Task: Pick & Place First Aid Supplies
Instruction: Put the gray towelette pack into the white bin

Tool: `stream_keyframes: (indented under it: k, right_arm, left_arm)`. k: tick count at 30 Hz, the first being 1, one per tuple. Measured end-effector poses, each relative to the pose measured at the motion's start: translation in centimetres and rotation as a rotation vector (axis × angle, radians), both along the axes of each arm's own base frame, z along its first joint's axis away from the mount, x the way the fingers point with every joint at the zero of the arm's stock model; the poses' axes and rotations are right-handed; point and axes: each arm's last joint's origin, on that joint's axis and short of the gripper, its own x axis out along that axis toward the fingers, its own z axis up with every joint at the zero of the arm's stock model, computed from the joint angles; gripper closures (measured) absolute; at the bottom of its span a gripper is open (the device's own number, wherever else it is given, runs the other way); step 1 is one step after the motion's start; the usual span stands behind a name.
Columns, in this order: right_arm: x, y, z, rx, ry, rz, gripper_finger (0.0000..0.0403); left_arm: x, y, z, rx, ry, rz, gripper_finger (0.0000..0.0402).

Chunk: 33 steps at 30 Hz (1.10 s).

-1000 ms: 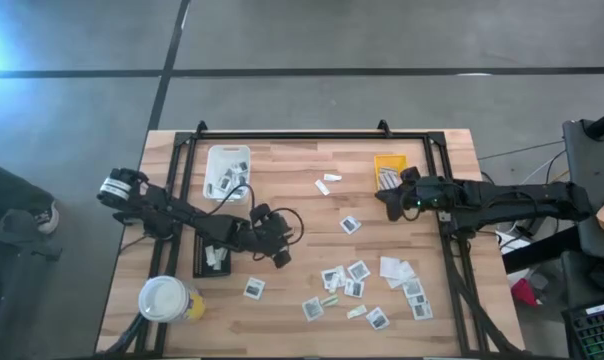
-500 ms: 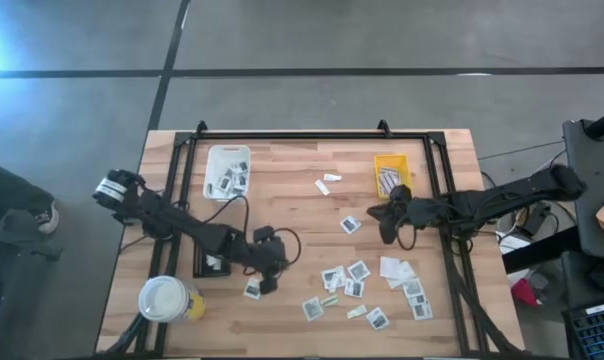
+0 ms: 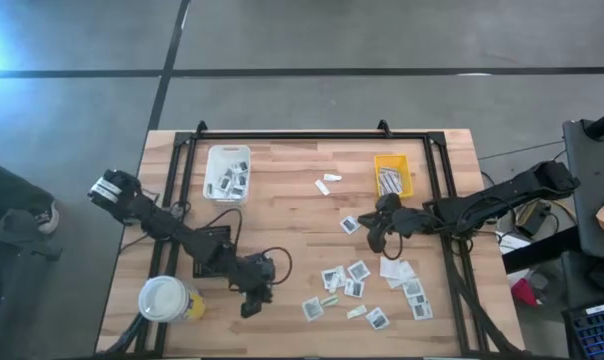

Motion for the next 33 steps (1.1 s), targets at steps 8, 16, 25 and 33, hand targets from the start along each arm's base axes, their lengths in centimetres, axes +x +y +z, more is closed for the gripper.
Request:
stream_keyframes:
  k: [8, 16, 25, 33]
  right_arm:
    - [0.1, 0.0, -0.2, -0.002, 0.011, 0.001, 0.0353]
    - [0.1, 0.0, -0.2, -0.018, 0.016, 0.011, 0.0353]
    - [0.3, 0.0, 0.1, -0.047, -0.015, 0.027, 0.0353]
    - [0.3, 0.0, 0.1, -0.047, -0.016, 0.026, 0.0353]
  left_arm:
    - [-1.6, -1.0, -0.4, -0.025, 0.217, 0.057, 0.0314]
    - [-2.0, -1.1, -0.9, 0.074, 0.233, 0.138, 0.0314]
    - [-1.6, -1.4, -3.2, 0.132, 0.296, 0.136, 0.0314]
    - [-1.1, -1.4, -4.4, 0.153, 0.326, 0.148, 0.0314]
